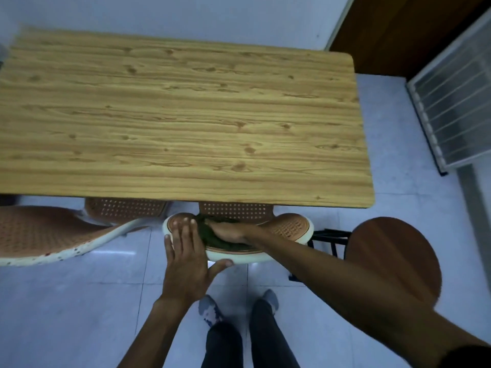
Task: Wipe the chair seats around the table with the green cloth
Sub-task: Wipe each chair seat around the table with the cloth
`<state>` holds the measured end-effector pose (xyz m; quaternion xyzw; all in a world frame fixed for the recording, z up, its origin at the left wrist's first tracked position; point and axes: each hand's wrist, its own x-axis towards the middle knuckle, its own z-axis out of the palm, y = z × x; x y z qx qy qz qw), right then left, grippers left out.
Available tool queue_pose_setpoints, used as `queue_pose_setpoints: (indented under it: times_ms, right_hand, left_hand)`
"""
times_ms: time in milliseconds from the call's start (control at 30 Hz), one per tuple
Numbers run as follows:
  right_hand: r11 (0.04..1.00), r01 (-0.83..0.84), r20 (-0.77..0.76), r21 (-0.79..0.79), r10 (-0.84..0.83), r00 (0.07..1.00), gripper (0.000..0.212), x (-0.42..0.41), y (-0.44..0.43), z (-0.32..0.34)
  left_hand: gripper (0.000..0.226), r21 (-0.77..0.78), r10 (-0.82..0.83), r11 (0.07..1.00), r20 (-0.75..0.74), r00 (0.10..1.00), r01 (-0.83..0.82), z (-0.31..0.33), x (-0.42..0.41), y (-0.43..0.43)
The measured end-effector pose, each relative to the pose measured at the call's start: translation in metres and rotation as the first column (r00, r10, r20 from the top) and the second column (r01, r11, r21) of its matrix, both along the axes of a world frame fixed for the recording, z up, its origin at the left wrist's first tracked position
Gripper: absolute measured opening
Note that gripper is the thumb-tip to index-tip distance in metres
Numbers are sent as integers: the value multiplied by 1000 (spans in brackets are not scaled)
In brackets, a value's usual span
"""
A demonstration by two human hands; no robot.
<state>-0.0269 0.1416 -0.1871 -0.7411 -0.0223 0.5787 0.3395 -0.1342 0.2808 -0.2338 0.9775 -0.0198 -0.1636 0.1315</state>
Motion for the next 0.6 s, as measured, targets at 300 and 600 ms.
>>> queue_pose_setpoints:
  times_ms: [300, 600]
  right_hand:
    - [909, -130, 45, -396, 161, 986, 69, 23, -89, -29]
    - [941, -329, 202, -75, 337, 919, 57, -28, -45, 7]
  left_hand:
    - [117, 74, -44, 996, -8, 999, 44, 2, 2, -2]
    - [100, 53, -104, 993, 49, 993, 101, -2, -1, 2]
